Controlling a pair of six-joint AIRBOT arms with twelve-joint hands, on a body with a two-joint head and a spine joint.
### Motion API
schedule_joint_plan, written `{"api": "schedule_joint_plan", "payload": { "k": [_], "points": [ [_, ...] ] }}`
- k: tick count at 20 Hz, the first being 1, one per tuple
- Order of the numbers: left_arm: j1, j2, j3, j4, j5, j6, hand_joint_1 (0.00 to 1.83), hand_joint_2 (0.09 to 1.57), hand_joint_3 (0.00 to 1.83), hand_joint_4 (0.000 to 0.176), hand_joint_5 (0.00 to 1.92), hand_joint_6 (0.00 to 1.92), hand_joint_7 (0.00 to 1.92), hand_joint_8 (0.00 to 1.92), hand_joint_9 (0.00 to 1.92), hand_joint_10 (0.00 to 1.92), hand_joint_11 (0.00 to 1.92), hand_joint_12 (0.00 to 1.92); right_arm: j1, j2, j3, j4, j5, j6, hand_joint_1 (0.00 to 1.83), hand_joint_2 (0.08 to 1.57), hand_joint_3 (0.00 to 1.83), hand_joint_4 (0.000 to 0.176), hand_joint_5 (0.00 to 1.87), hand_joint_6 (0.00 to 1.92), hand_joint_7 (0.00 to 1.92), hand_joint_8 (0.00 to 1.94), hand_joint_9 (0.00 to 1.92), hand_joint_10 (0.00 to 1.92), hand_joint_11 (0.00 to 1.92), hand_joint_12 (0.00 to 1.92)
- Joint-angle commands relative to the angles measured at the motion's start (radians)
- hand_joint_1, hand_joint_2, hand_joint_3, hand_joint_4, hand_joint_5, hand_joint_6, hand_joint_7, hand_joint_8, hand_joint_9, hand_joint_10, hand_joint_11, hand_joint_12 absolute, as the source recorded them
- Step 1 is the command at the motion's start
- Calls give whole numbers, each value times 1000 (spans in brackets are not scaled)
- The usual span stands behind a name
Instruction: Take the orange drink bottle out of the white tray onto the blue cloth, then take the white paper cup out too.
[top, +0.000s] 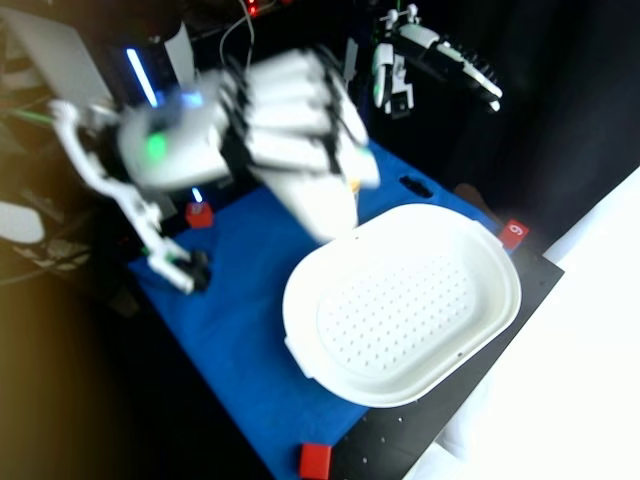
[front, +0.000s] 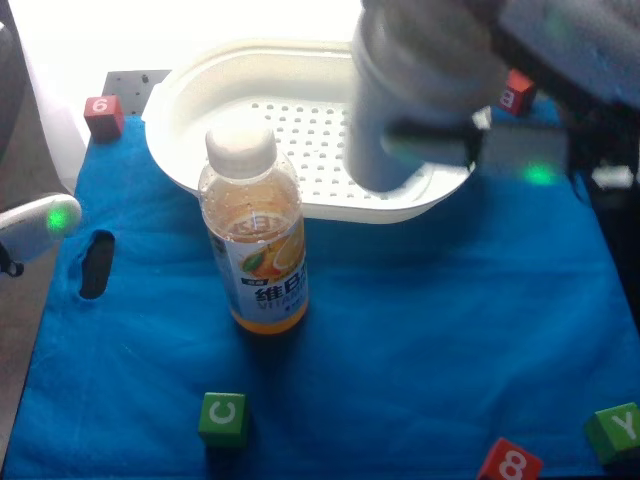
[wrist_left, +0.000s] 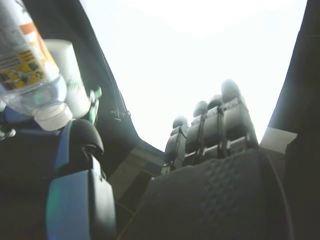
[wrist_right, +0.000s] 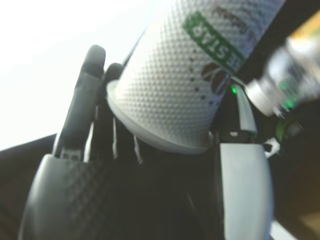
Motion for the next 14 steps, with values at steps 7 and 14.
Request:
{"api": "schedule_joint_plan", "payload": {
  "k": [7,14],
  "points": [
    [6,-4,-1,-4,-145,-7,664,1132,14,102,51,9,0,0,0,0,0,0,-177,12,32,53,48,139,826,1270,6,0,61,1229,126,1411,176,1660,136,1921],
    [19,-7,-6,-20,-152,-8,717,1174,1,153,60,6,0,0,0,0,8,180,-212,-27,47,58,-52,139,506,1182,0,2,0,26,0,33,0,70,0,892]
  ]
}}
